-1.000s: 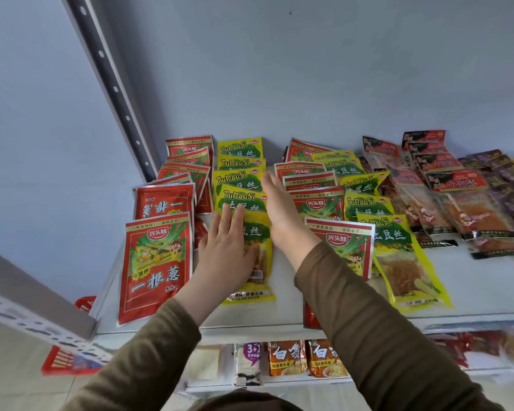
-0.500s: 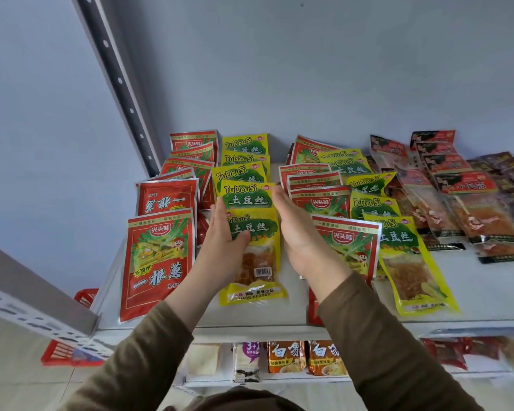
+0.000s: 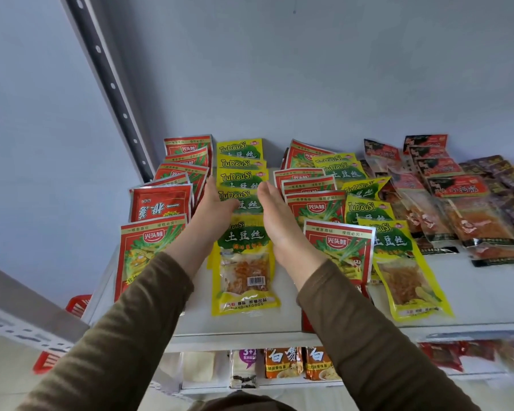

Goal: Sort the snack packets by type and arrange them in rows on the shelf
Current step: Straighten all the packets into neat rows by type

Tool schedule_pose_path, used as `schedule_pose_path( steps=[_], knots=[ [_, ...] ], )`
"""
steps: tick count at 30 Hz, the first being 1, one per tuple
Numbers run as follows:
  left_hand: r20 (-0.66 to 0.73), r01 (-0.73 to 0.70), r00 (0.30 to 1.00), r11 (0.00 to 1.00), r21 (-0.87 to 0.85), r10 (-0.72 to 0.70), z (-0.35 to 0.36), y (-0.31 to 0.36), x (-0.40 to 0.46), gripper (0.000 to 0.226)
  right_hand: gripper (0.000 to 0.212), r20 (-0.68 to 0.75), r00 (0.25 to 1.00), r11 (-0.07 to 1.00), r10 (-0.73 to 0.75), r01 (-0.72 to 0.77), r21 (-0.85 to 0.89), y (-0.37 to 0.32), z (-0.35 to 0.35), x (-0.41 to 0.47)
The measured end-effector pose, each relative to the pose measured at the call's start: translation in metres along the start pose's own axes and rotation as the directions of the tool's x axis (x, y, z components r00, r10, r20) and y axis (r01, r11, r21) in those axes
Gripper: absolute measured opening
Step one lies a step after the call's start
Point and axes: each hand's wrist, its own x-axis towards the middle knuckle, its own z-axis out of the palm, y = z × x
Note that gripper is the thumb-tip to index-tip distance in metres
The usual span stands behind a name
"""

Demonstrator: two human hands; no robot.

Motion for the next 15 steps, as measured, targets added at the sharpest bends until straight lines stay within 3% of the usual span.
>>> schedule_pose_path(
  steps=[5,7,9,11,13,15],
  knots=[
    [-0.016,-0.009,1.000,1.000,0.021,0.010,-0.005,-0.003,0.001,0.081,0.063,-0.012,1.000,0.995,0.018,-0.017,0.096,-0.003,-0.007,0.000],
    [0.011,-0.132,0.991,0.984,0.122,0.132,-0.005,-0.012,-0.011,0.083,0.069,0.011,1.000,0.988,0.026,-0.027,0.154,0.003,-0.012,-0.003],
    [0.064,-0.273,0.960,0.860,0.431,0.273,-0.005,-0.026,-0.028,0.085,0.075,0.046,0.998,0.982,0.030,-0.038,0.185,0.009,-0.011,-0.006],
    [0.145,-0.321,0.940,0.651,0.688,0.310,-0.002,-0.038,-0.039,0.086,0.070,0.034,0.999,0.983,0.020,-0.025,0.183,0.010,-0.007,-0.008],
    [0.201,-0.311,0.944,0.499,0.809,0.263,0.005,-0.047,-0.041,0.085,0.062,0.028,0.999,0.989,0.020,-0.024,0.145,0.007,-0.002,-0.008],
    [0.217,-0.298,0.950,0.434,0.851,0.226,0.010,-0.054,-0.041,0.083,0.061,0.045,0.999,0.995,0.023,-0.027,0.095,0.008,0.001,-0.008]
  ],
)
